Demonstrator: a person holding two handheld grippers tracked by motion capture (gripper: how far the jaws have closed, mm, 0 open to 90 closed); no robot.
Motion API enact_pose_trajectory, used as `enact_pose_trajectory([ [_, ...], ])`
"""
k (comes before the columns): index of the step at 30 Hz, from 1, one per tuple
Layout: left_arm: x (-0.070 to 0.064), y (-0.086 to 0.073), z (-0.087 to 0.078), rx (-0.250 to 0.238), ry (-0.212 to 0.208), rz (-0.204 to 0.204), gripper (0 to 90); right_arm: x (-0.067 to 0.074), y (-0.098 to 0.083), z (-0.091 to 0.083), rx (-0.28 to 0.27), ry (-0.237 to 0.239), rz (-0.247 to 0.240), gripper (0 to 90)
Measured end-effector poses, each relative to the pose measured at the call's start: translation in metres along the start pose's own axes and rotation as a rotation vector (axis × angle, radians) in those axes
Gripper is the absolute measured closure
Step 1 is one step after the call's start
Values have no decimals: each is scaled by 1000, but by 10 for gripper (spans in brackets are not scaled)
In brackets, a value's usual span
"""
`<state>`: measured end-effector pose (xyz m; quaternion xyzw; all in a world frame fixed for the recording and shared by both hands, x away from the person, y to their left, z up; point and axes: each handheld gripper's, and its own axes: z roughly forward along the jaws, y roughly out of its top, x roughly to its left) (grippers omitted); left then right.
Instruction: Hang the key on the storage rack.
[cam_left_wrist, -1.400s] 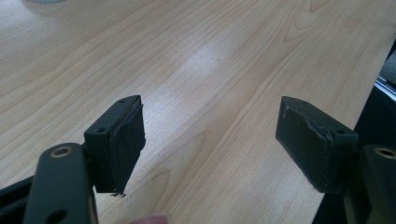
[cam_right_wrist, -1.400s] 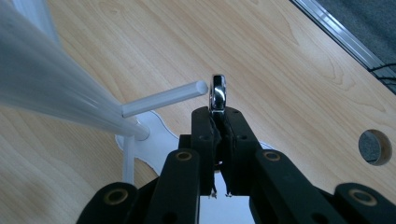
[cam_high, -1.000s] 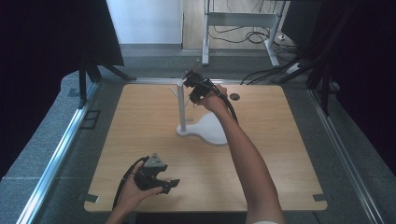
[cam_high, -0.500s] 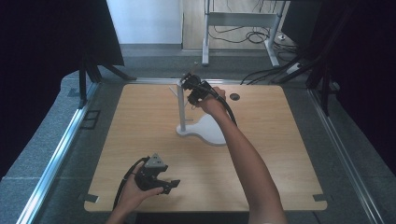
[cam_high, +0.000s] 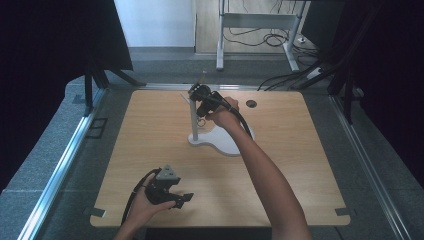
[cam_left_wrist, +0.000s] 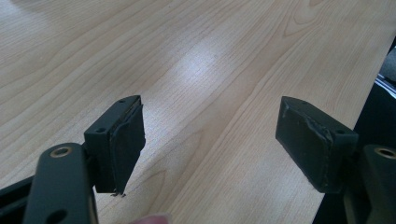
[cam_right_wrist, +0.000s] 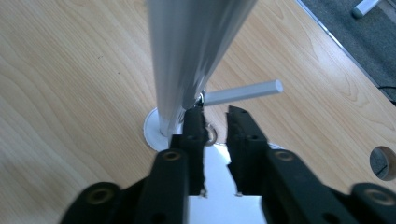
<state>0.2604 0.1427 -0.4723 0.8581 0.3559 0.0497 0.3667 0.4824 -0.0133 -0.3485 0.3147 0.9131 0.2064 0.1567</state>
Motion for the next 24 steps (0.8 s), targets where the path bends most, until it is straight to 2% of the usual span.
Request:
enact_pose_trajectory([
  [6,-1,0,1,4,-4,-1,243,1,-9,-5,-21,-11,0,655],
  [17,-1,2,1,3,5,-9,243,3,-36,-19,-66,41,-19,582],
  [24,1,-2,-1,3,14,-17,244,1,-60,-25,-108,71,-10,560],
])
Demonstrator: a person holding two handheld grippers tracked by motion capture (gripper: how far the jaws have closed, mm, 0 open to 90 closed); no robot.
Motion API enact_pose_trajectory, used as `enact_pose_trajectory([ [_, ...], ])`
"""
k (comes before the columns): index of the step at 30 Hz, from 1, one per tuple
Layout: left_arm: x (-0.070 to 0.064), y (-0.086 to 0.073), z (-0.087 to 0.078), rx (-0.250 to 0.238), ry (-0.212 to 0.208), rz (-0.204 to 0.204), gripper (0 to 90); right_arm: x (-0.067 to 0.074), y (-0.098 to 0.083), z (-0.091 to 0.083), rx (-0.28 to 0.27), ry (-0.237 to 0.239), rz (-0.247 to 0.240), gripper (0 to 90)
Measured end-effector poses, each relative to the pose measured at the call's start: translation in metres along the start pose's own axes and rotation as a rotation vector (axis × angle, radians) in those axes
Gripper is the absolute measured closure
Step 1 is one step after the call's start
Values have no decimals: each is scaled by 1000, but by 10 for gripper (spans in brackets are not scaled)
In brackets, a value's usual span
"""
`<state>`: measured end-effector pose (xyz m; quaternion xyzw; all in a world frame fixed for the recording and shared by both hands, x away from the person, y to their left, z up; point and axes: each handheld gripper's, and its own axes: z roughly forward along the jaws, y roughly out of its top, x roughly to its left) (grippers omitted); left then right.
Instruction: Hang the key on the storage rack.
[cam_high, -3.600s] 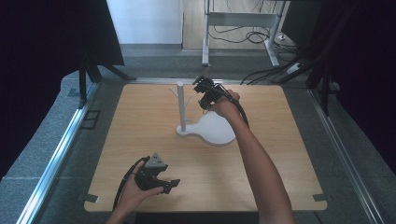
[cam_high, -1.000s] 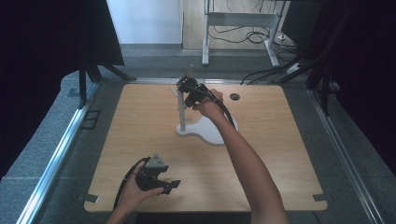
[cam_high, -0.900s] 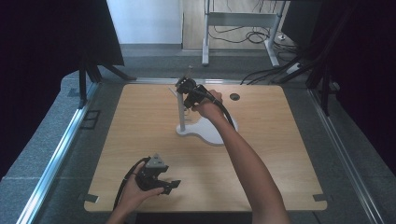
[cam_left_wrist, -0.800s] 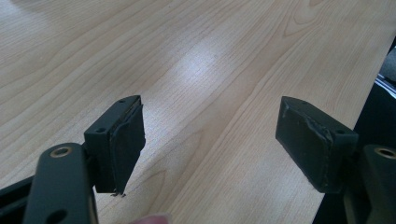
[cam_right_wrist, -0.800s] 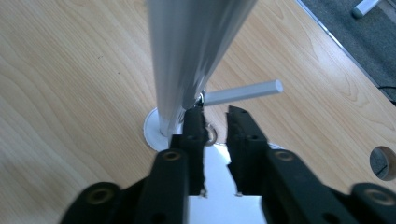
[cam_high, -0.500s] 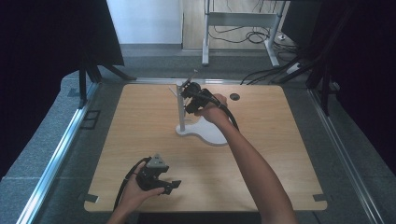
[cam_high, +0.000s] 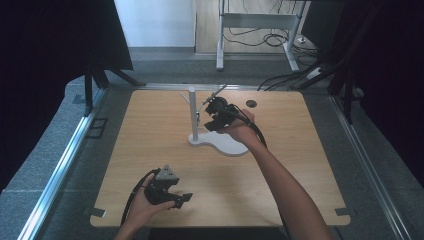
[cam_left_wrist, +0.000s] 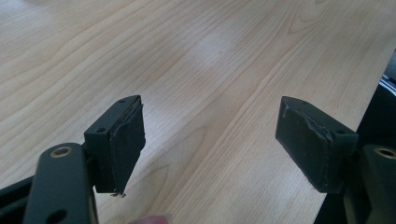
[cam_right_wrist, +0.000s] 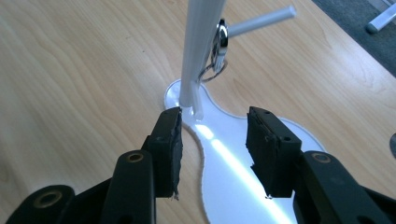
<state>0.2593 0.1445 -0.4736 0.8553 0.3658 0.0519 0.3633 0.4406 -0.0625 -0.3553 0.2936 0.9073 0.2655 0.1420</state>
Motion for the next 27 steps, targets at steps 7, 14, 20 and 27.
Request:
enact_pose_trajectory([
  [7,-1,-2,0,3,0,3,244,3,-34,-12,-47,33,28,551],
  [14,-4,-3,6,19,-2,6,243,6,-88,-31,-110,41,64,548],
  [20,-5,-2,8,25,-10,8,244,9,-148,-41,-145,36,112,542],
  [27,-4,-3,11,34,-8,-1,244,12,-207,-40,-150,37,177,539],
])
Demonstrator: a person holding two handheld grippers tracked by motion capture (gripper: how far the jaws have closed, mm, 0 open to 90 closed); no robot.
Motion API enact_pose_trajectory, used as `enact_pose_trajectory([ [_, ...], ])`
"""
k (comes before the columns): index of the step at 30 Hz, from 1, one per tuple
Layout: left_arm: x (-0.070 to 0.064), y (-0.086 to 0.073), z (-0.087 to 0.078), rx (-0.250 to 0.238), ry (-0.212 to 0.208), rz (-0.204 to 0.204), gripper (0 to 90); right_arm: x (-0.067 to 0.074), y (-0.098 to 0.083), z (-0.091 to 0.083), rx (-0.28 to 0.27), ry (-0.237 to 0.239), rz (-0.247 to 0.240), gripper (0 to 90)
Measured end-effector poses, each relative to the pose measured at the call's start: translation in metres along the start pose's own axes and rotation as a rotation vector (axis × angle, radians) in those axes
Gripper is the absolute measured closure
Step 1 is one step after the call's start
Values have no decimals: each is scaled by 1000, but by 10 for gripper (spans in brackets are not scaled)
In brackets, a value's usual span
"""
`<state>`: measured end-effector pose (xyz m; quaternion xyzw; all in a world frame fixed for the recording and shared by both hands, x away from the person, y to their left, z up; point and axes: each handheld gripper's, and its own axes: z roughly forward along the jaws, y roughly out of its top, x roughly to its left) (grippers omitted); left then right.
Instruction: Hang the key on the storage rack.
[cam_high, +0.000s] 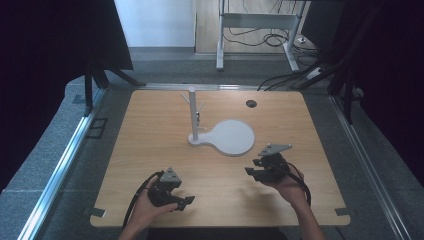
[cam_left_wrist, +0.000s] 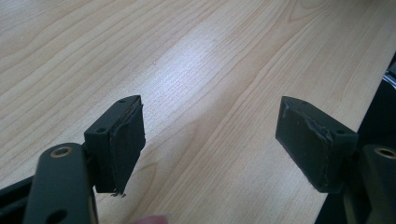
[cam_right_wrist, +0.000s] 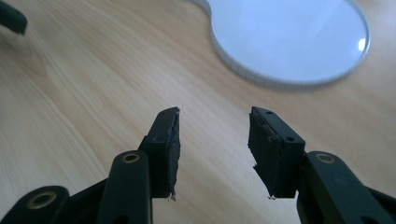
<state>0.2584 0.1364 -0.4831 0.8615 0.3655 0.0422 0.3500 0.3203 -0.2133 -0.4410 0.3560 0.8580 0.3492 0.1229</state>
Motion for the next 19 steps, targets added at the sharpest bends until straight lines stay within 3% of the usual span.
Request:
enact_pose_trajectory([
  [1,0,0,0,0,0,0,244,0,0,0,0,0,0,539],
  [5,1,-1,3,7,9,-2,244,-6,-27,0,-5,-1,48,539],
  [11,1,-1,5,5,19,4,246,-11,-42,1,8,3,79,516],
  [19,1,-1,6,7,21,18,245,-21,-53,-3,-8,-59,132,462],
])
